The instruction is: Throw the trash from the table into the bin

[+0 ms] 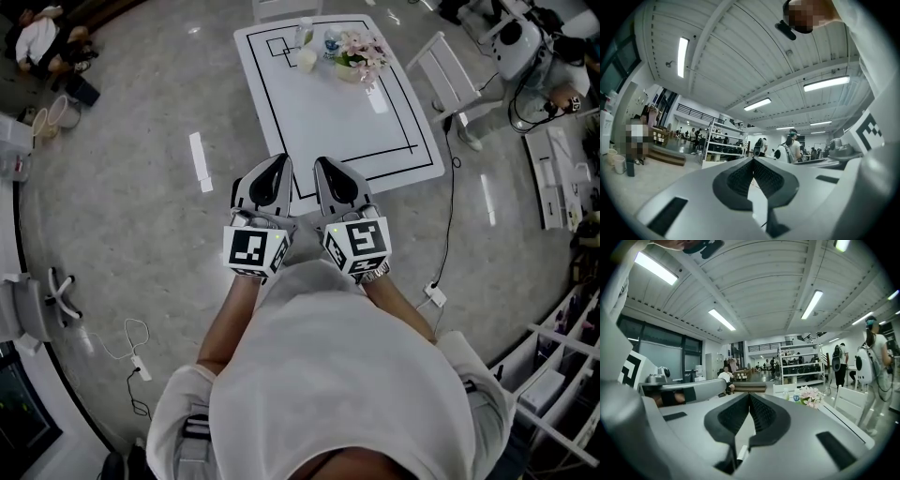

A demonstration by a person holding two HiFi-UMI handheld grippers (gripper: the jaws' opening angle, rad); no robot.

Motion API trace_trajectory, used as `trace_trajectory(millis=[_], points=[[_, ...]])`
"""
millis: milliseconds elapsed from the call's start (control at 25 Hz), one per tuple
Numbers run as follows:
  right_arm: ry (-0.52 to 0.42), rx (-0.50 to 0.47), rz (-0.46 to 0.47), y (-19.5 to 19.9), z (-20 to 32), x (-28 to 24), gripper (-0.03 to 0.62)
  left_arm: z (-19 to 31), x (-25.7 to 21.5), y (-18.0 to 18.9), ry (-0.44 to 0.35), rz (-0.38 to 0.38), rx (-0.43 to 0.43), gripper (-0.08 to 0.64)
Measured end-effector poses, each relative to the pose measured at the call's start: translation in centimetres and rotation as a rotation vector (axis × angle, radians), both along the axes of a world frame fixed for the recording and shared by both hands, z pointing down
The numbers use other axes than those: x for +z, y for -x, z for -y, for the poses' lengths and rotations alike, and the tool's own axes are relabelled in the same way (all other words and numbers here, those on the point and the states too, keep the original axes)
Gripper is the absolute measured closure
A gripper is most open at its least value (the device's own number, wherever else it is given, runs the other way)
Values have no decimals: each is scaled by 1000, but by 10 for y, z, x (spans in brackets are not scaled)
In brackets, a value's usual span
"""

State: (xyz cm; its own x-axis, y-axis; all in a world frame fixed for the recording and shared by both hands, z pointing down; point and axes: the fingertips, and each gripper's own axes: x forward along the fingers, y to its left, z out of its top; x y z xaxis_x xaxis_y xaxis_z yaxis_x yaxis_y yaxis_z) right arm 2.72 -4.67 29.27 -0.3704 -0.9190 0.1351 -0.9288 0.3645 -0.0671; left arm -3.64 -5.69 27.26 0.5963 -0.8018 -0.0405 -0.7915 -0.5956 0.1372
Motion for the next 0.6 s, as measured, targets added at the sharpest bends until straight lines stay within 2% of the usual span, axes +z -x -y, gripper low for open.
trace_trajectory(millis=[400, 600], points=[[77, -152, 40, -98, 17, 26, 581, 20, 8, -93, 29, 28, -174, 554], [118, -218, 51, -114, 27, 40, 581, 16, -1, -101, 9, 46, -249, 554]])
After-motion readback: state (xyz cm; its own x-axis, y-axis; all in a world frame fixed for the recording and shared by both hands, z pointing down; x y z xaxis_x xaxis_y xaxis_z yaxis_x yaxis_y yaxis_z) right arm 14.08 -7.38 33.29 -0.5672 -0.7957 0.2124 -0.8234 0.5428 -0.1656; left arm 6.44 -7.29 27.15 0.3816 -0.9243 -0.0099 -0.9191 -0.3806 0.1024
